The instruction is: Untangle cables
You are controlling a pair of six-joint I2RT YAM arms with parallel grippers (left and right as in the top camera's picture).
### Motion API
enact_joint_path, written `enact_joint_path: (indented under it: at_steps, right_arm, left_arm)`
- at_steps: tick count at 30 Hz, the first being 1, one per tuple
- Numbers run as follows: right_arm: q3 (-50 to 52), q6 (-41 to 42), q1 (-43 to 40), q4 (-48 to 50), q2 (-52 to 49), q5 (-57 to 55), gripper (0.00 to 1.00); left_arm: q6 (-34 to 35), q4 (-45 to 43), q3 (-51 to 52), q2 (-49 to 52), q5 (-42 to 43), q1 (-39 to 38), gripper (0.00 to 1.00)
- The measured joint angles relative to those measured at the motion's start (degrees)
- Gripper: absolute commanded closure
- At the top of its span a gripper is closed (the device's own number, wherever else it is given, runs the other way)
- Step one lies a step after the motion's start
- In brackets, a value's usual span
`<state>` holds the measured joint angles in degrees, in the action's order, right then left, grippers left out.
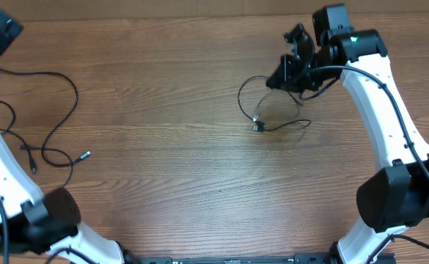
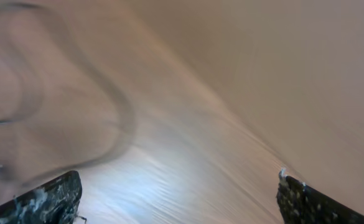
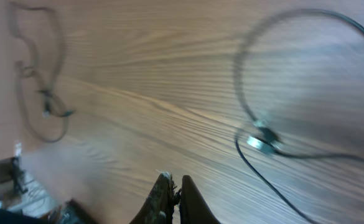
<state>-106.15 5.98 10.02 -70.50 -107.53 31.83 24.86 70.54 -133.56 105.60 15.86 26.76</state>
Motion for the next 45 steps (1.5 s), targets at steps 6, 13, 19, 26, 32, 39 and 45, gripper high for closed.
enact_joint_path:
  at_steps: [6, 13, 19, 26, 32, 39, 45]
  right_arm:
    - [-8.9, 1.3, 2.6, -1.1, 1.4, 3.1, 0.96]
    - [-15.0, 8.8, 3.0, -6.9, 3.8, -6.5, 0.88]
    - [-14.9, 11.7, -3.5, -10.3, 3.8, -11.6, 0.68]
    - [-14.9, 12.4, -14.4, -12.2, 3.8, -13.3, 0.6]
    - [-14.9, 11.7, -19.7, -13.5, 3.8, -13.9, 0.59]
    - [-14.9, 10.0, -20.8, -15.6, 3.8, -14.1, 0.59]
    - [-14.9, 9.0, -20.8, -16.2, 3.8, -15.3, 0.59]
  left_arm:
    - [-3.9, 2.6, -0.5, -3.7, 16.6, -5.7, 0.01]
    - [-9.9, 9.7, -0.5, -3.3, 18.8, -16.3, 0.02]
    - [-16.3, 16.3, -0.1, -2.0, 13.7, -27.7, 0.03]
    - [-26.4, 16.0, 3.1, 5.1, 15.9, -40.8, 0.04]
    - [-29.9, 11.5, 4.0, 16.0, 16.9, -50.4, 0.2]
    - [-26.4, 0.1, 4.2, 29.4, 16.2, -58.1, 0.18]
    - [-24.1, -1.0, 4.5, 36.6, 15.0, -59.4, 0.25]
